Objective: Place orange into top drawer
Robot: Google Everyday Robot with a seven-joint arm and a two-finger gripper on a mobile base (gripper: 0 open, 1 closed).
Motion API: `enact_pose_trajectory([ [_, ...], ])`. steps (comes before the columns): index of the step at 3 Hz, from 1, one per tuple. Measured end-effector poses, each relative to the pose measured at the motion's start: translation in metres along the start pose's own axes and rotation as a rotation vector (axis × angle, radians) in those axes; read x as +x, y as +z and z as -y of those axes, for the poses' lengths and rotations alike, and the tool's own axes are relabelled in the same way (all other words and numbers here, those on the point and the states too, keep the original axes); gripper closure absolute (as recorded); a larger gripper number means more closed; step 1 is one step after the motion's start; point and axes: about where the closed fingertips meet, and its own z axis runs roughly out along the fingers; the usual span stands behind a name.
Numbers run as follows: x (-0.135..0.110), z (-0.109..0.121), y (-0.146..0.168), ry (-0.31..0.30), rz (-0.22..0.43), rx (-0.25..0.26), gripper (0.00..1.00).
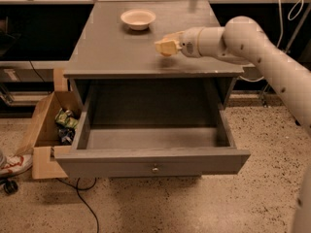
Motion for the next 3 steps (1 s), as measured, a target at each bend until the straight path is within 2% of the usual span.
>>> enact_pose_trajectory([
  [1,-0.021,-0.009,-0.062,-0.091,0.086,-0.004,1.0],
  [2,-0.034,-0.027,-0.105,-0.196,0.113,-0.04,1.0],
  [3,-0.033,-0.031,-0.112,-0.217,0.112,-0.05,1.0],
])
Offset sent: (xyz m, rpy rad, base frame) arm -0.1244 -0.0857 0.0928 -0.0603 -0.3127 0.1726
